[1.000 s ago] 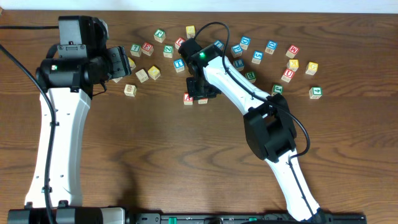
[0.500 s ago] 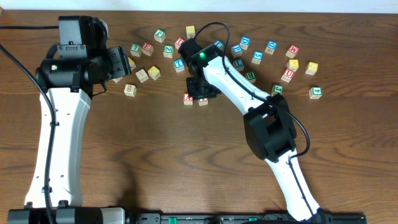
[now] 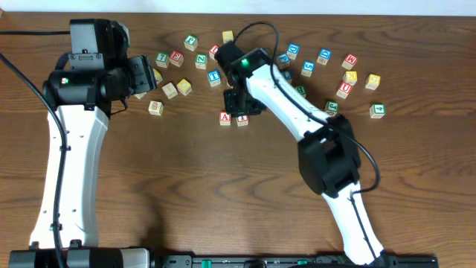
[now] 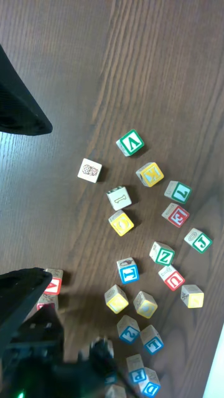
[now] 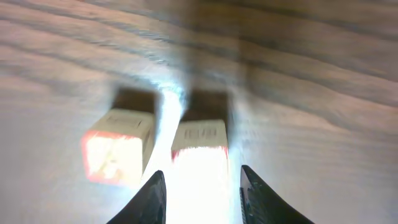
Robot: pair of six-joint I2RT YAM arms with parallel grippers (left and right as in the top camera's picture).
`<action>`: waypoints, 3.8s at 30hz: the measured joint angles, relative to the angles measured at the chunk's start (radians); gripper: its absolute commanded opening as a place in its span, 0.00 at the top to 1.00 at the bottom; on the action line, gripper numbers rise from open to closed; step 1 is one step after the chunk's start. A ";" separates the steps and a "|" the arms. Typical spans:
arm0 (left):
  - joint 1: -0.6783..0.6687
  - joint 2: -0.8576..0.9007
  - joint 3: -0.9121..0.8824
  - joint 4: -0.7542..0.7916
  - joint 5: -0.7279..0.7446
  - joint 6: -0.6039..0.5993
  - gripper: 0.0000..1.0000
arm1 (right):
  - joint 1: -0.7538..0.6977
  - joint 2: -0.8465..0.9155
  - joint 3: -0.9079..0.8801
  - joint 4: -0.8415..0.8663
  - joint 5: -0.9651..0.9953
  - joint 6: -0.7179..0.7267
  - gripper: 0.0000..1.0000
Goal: Spell out AI2
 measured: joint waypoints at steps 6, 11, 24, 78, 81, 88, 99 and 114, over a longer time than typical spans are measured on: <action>0.000 0.000 0.000 0.000 0.000 0.000 0.33 | -0.033 -0.079 0.007 -0.060 -0.002 0.000 0.70; 0.000 0.000 0.000 0.001 0.000 0.000 0.32 | -0.083 -0.083 -0.007 -0.073 0.000 -0.008 0.71; 0.000 0.000 0.000 0.005 0.000 0.000 0.33 | -0.068 -0.081 -0.233 0.118 -0.005 -0.011 0.71; 0.082 0.029 0.000 0.016 -0.045 0.000 0.33 | 0.002 -0.089 -0.217 0.444 -0.145 -0.053 0.76; 0.133 0.029 0.000 0.016 -0.057 0.000 0.33 | 0.042 -0.089 -0.217 0.482 -0.159 -0.055 0.78; 0.192 0.029 0.000 0.014 -0.064 0.000 0.32 | 0.131 -0.089 -0.217 0.502 -0.116 -0.038 0.81; 0.192 0.029 0.000 -0.008 -0.064 0.000 0.32 | 0.137 -0.073 -0.217 0.525 -0.037 -0.006 0.79; 0.192 0.029 0.000 -0.022 -0.064 0.000 0.33 | 0.136 -0.047 -0.217 0.546 0.031 0.054 0.79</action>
